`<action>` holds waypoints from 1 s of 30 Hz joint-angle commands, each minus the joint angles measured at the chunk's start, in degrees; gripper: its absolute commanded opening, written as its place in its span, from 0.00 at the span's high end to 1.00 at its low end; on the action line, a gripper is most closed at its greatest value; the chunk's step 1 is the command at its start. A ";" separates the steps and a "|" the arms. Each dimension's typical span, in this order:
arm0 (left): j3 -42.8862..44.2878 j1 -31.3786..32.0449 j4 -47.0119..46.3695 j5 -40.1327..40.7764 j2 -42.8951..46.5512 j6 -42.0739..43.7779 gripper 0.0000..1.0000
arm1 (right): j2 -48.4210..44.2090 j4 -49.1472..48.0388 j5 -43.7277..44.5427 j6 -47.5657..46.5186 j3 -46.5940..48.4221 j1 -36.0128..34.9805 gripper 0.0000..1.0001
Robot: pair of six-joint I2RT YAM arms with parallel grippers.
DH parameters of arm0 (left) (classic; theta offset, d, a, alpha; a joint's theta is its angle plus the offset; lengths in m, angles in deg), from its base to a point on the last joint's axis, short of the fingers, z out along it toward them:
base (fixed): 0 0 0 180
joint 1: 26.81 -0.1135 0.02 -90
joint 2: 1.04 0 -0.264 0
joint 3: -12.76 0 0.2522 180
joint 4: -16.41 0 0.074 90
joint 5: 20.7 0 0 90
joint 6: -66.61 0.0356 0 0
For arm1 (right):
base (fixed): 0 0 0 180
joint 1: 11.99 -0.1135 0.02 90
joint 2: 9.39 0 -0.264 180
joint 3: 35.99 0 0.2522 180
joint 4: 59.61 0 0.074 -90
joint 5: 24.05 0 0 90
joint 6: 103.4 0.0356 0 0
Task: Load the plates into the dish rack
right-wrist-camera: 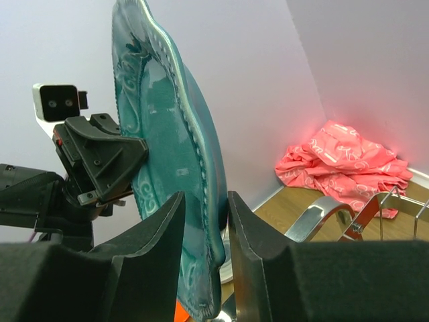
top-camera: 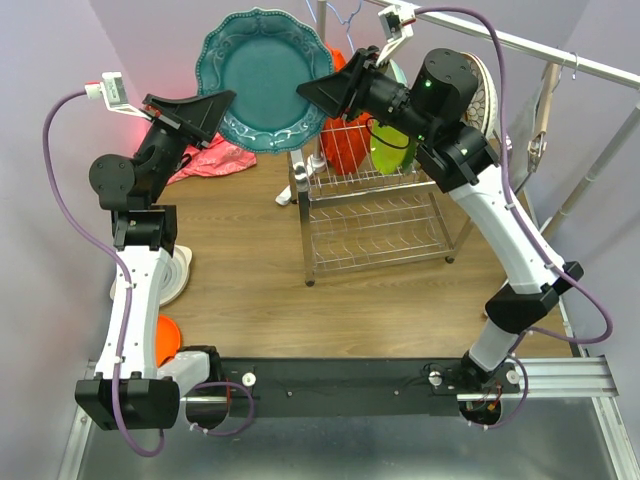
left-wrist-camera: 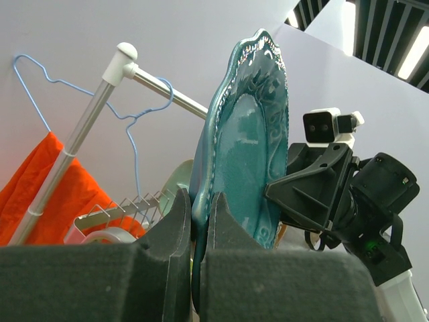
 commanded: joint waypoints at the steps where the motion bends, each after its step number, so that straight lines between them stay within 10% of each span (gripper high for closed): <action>1: 1.49 0.45 -5.92 3.58 1.04 -1.11 1.00 | 0.86 -0.15 -2.46 -0.16 1.69 -0.36 0.62; 7: 1.14 0.53 -6.62 3.67 0.77 -1.90 1.00 | 1.65 -0.15 -4.30 -1.13 3.35 -0.36 1.00; 10: 0.88 0.53 -6.71 3.41 0.51 -3.31 1.00 | 2.00 -0.24 -4.92 -3.58 4.85 -0.36 1.00; 24: -1.49 0.45 -11.10 3.05 1.39 -5.07 0.25 | 0.95 -0.67 2.98 -10.88 11.09 -0.27 1.00; 30: 0.52 -0.26 -0.40 7.17 4.29 3.08 0.23 | -0.98 -0.67 7.55 -15.71 12.41 -0.18 1.00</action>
